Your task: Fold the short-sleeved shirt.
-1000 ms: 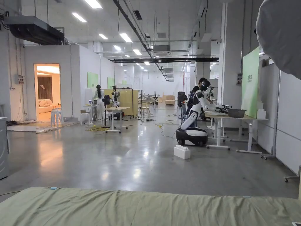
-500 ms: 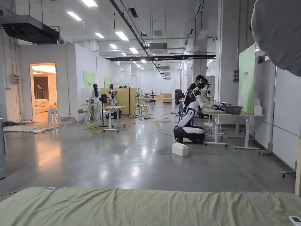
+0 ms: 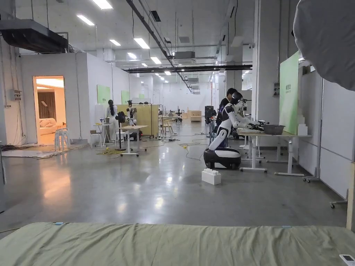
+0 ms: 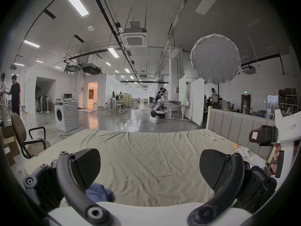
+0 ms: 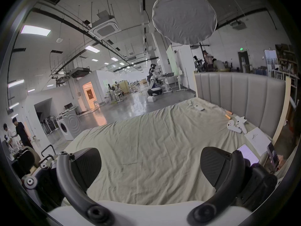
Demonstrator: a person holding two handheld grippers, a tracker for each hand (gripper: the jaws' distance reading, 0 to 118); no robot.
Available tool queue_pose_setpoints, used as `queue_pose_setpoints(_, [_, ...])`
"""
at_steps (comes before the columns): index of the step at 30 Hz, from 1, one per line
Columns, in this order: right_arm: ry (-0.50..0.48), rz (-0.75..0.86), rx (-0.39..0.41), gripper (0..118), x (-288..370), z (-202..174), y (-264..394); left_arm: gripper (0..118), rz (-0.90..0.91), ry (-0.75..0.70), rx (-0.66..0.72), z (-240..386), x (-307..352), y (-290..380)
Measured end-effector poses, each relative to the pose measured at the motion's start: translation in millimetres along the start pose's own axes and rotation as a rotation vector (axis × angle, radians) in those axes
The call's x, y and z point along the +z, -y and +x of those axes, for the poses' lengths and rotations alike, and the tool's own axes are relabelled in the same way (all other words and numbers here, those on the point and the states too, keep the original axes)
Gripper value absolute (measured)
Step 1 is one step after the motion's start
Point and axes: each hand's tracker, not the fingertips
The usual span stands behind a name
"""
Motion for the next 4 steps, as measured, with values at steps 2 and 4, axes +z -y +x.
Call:
queue_pose_setpoints(2, [-0.012, -0.026, -0.004, 118, -1.0, -0.1, 0.4, 118, -0.002, 0.002, -0.002, 0.3, 0.3, -0.2])
queue_pose_setpoints(4, [-0.079, -0.005, -0.011, 118, -1.6, 2.5, 2.9, 118, -0.001, 0.002, -0.004, 0.6, 0.8, -0.6])
